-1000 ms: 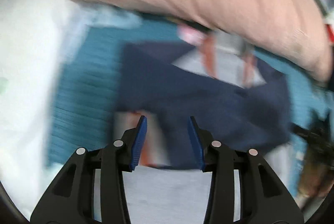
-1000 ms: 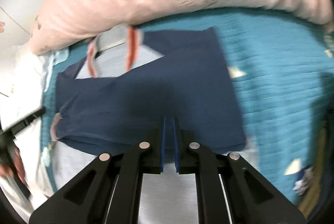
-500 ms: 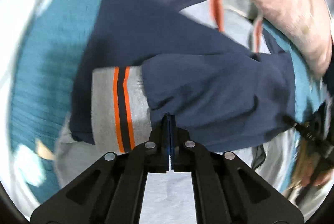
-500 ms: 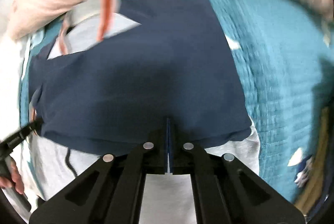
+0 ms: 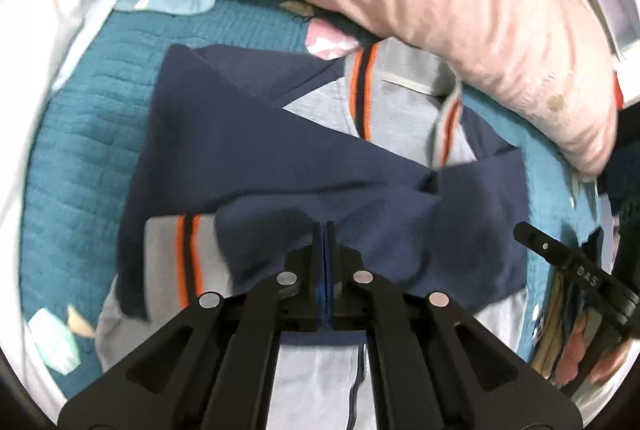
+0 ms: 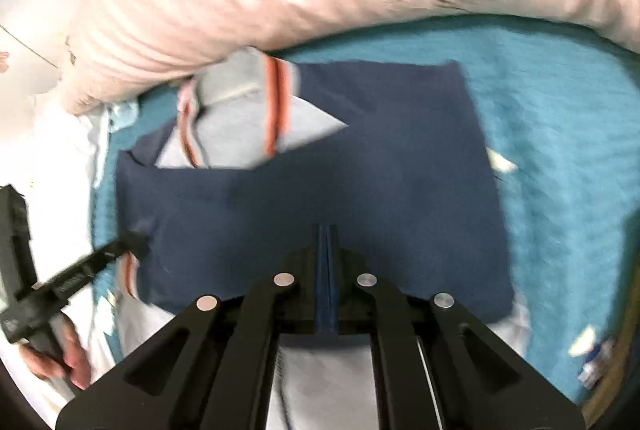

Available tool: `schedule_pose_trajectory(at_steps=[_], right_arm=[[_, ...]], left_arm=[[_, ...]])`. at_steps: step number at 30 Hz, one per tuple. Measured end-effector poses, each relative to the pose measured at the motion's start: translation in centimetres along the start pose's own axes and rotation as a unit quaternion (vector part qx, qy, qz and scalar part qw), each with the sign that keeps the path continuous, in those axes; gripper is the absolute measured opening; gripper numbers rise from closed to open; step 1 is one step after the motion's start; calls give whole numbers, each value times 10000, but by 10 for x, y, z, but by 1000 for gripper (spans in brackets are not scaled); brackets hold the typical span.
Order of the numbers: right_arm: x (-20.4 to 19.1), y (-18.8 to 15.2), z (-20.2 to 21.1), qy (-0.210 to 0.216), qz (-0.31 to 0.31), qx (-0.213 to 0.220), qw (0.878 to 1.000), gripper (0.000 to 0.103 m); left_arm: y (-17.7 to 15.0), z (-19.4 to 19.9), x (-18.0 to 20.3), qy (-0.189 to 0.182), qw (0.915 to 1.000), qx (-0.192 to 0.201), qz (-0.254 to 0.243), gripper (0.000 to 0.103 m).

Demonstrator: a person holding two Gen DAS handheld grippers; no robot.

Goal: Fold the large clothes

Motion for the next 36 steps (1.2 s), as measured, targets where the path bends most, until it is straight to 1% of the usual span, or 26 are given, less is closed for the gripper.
schedule_pose_trajectory(at_steps=[2,3,4,5,6,7,8,10,11,12,14,16,19,21,22,23,24,25,26,27,28,29,32,33,34,36], right_arm=[[-10,7,-15,140,134,-41,9998,3],[-24,8,-30,85,223,-76,9997,2],[-26,9,-44,-146,330,-140,9993,2],[-19,8,-61,-610,429,-280,9968,0],[-16,8,-72,-742,457,-328,9957,0],[-11,9,-74,-537,435,-352,9970,0],[-3,11,-68,-627,444,-279,9967,0],[20,18,-56,-1480,588,45,9872,0],[29,19,-54,-1527,493,57,9870,0],[45,20,-58,-1163,126,-88,9931,0],[65,21,-73,-661,-269,-243,9972,0],[69,24,-76,-539,-469,-312,9970,0],[66,29,-67,-620,-433,-292,9967,0],[62,30,-57,-547,-369,-238,9975,6],[61,32,-52,-451,-414,-215,9979,6],[62,33,-46,-391,-466,-210,9979,11],[66,33,-42,-412,-472,-236,9978,30],[70,34,-37,-455,-488,-233,9975,40],[75,37,-29,-484,-522,-118,9974,54],[77,40,-24,-527,-542,-13,9971,60],[79,42,-17,-573,-551,78,9968,62],[82,46,-12,-611,-559,110,9965,69],[86,56,-2,-677,-617,213,9956,71],[87,50,10,-693,-622,228,9954,71],[88,54,12,-697,-634,221,9953,71],[88,59,19,-733,-662,228,9948,71]], left_arm=[[0,-27,-7,253,9996,-154,42,1],[-3,-41,-16,436,9988,-223,23,2],[-4,-46,-19,361,9992,-170,-10,2],[-4,-45,-21,292,9995,-116,-43,2],[-4,-38,-23,374,9992,-107,-83,2],[-4,-31,-27,620,9979,-59,-160,2],[-4,-24,-29,786,9965,3,-300,2],[-6,-22,-30,841,9947,10,-593,2],[-7,-26,-32,836,9944,-5,-642,2],[-7,-32,-36,821,9950,0,-574,2],[-5,-39,-38,842,9953,101,-469,2],[-6,-39,-37,978,9939,91,-496,2],[-4,-40,-27,1032,9928,2,-606,2],[-3,-30,-23,1093,9919,43,-650,2],[-3,-25,-22,1197,9901,92,-722,2],[-3,-18,-19,1299,9879,140,-842,2],[-3,-13,-15,1306,9868,170,-940,3],[-3,-8,-13,1305,9864,197,-977,5],[-2,-4,-13,1346,9860,234,-951,21],[0,0,-13,1365,9859,296,-921,36],[2,4,-13,1366,9857,348,-919,40],[5,9,-14,1372,9854,413,-915,45],[21,15,-18,1370,9864,444,-798,58],[26,17,-20,1343,9873,440,-733,58],[30,19,-24,1306,9882,424,-679,58],[41,16,-32,1058,9926,372,-464,59]])
Point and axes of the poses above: each gripper's, at about its wrist camera, not at the fingertips, and z roughly against the way its jaws point, x to its right, y to its top, the point moved 7 cm from there along -z, roughly the way its jaws point, and after that the axes turned 5 degrees about -y, right-handed, at the moved point
